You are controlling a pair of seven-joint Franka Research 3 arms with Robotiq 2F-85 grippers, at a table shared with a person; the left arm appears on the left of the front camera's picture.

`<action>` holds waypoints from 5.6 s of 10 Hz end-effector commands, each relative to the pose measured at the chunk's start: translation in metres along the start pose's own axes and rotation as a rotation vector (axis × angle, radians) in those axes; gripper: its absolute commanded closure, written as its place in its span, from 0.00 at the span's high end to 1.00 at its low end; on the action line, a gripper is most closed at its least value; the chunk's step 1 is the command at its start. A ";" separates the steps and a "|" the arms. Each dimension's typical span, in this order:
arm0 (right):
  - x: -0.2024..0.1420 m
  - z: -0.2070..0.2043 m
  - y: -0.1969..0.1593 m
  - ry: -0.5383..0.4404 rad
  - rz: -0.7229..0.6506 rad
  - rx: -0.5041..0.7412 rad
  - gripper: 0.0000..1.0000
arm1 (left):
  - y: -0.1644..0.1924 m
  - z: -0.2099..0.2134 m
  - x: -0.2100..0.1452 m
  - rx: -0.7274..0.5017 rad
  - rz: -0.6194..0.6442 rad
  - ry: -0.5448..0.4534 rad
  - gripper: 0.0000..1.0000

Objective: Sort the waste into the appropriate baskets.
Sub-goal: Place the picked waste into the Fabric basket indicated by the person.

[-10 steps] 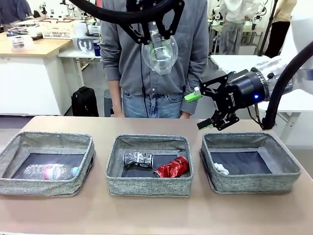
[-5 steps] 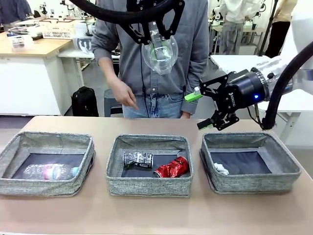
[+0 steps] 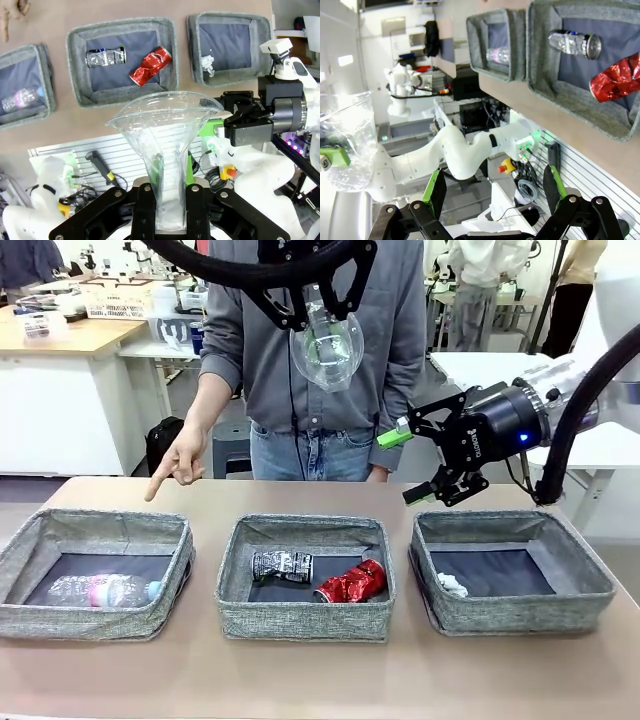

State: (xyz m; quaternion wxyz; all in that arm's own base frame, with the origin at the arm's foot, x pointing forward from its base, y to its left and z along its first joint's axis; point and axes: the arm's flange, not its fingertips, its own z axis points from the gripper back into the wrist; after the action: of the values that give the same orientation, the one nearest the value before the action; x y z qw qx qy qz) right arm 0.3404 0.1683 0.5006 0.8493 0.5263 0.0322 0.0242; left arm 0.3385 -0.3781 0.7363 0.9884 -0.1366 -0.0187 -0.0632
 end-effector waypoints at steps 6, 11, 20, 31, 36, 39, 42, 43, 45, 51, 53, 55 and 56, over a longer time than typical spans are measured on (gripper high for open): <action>0.002 0.000 -0.001 0.002 0.020 0.005 1.00 | 0.029 -0.010 0.001 0.024 -0.032 -0.135 0.19; 0.002 0.000 -0.001 0.002 0.020 0.005 1.00 | 0.218 -0.061 -0.028 0.076 -0.005 0.008 0.19; 0.002 0.000 -0.001 0.002 0.020 0.005 1.00 | 0.382 -0.147 0.013 0.147 0.348 0.043 0.19; 0.002 0.000 -0.001 0.002 0.020 0.005 1.00 | 0.378 -0.146 0.014 0.192 0.315 0.049 1.00; 0.002 0.000 -0.001 0.002 0.020 0.005 1.00 | 0.357 -0.104 0.009 -0.484 0.062 0.261 1.00; 0.002 0.000 -0.001 0.002 0.020 0.005 1.00 | 0.382 -0.104 -0.001 -1.107 -0.117 0.164 1.00; 0.002 0.000 -0.001 0.002 0.020 0.005 1.00 | 0.378 -0.146 0.011 -1.317 -0.144 0.194 1.00; 0.002 0.000 -0.001 0.002 0.020 0.005 1.00 | 0.371 -0.155 0.017 -1.246 -0.070 0.246 1.00; 0.002 0.000 -0.001 0.002 0.020 0.005 1.00 | 0.378 -0.130 0.001 -1.122 -0.127 0.089 1.00; 0.002 0.000 -0.001 0.002 0.020 0.005 1.00 | 0.378 -0.130 0.001 -1.122 -0.127 0.089 1.00; 0.002 0.000 -0.001 0.002 0.020 0.005 1.00 | 0.378 -0.130 0.001 -1.122 -0.127 0.089 1.00; 0.002 0.000 -0.001 0.002 0.020 0.005 1.00 | 0.378 -0.130 0.001 -1.122 -0.127 0.089 1.00; 0.002 0.000 -0.001 0.002 0.020 0.005 1.00 | 0.378 -0.130 0.001 -1.122 -0.127 0.089 1.00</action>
State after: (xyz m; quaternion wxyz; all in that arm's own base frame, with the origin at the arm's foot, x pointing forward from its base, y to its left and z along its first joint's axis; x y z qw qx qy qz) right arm 0.3405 0.1681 0.5008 0.8493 0.5264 0.0321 0.0242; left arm 0.3931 -0.0521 0.5093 0.7553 -0.6398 0.0525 -0.1321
